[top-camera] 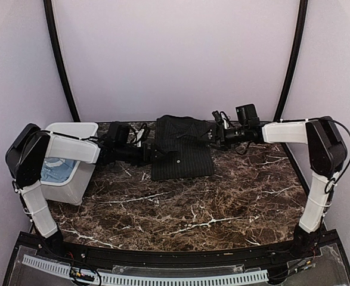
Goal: Fold and stack the mixed laundry pile
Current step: Adjust the 2/3-rectangle-folded shirt at the center of the board.
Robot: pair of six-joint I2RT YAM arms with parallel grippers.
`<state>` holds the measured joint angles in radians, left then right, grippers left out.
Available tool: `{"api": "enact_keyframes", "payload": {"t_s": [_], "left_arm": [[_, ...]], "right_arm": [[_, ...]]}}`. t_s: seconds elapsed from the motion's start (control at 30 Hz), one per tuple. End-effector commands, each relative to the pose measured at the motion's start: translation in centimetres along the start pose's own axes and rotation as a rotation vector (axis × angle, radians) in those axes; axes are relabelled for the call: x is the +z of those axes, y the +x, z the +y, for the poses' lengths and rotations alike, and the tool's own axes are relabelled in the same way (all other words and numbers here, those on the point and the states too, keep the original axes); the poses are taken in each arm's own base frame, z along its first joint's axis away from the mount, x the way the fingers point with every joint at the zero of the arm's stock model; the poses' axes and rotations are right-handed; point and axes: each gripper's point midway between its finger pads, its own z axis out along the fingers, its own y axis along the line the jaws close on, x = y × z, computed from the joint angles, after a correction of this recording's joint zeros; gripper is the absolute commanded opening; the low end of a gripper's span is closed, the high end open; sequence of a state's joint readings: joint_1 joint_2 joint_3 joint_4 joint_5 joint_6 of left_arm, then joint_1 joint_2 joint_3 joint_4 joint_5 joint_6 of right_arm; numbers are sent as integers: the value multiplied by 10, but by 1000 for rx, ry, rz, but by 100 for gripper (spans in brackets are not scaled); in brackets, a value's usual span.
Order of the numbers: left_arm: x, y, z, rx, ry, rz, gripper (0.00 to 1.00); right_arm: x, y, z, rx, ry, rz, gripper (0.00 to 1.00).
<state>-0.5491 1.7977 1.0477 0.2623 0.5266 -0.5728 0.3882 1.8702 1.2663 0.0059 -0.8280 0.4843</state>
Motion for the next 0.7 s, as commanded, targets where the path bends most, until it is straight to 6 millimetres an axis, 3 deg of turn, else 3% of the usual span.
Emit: {"api": "enact_keyframes", "payload": {"t_s": [0.0, 0.33, 0.47, 0.67], "left_arm": [[12, -9, 3, -57, 43, -39, 82], [50, -20, 18, -108, 67, -46, 84], [60, -38, 24, -101, 41, -92, 85], [72, -82, 19, -42, 28, -157, 85]], "right_arm": [[21, -7, -12, 6, -19, -1, 92], [62, 11, -40, 59, -8, 45, 88], [69, 22, -55, 87, 17, 65, 88], [73, 34, -73, 105, 61, 94, 88]]}}
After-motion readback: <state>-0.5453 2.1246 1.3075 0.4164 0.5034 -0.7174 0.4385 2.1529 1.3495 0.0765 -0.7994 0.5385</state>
